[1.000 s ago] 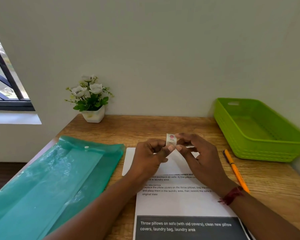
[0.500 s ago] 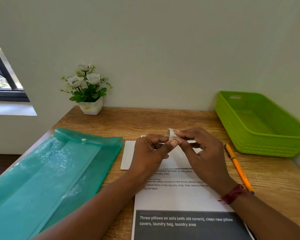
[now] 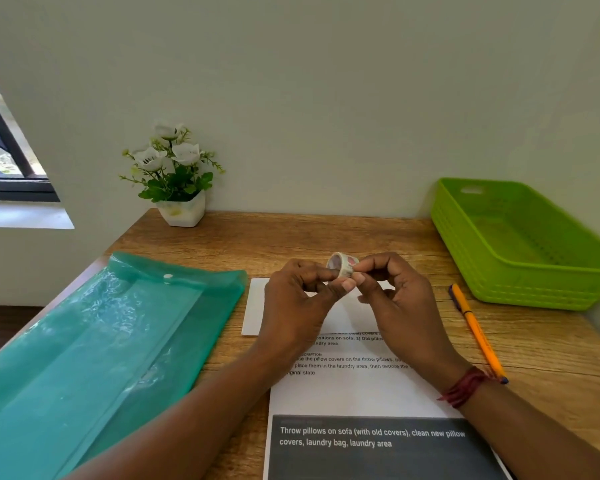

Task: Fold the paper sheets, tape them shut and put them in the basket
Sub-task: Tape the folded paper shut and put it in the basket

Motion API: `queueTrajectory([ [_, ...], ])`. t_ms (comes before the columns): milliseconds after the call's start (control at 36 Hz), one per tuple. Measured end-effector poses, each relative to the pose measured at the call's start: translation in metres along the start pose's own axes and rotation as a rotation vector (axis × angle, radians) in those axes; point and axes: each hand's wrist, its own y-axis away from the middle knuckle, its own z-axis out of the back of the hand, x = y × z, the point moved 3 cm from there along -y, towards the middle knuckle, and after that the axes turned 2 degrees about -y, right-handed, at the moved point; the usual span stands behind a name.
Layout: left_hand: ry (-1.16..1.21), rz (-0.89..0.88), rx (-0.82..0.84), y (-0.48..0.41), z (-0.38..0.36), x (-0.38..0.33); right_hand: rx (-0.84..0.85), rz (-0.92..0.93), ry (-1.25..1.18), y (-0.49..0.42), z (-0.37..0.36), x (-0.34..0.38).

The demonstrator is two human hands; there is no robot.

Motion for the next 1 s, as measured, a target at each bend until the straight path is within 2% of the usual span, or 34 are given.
queueTrajectory([
  [333,-0.034,0.008,-0.037,-0.0002,-0.0002,0.0007,0.071,0.015,0.010,0.0023,-0.0039,0.0032],
  [556,-0.022,0.040,-0.050,-0.0005,-0.0004,0.0030,-0.029,0.021,0.004,0.0011,0.0005,0.0075],
  [722,-0.014,0.029,-0.054,0.0013,0.0003,0.0010,-0.043,0.005,-0.004,0.0007,0.0004,0.0073],
  [1000,-0.069,-0.020,-0.069,0.0028,0.0026,-0.0047,0.038,-0.034,-0.019,0.0001,-0.0027,0.0028],
])
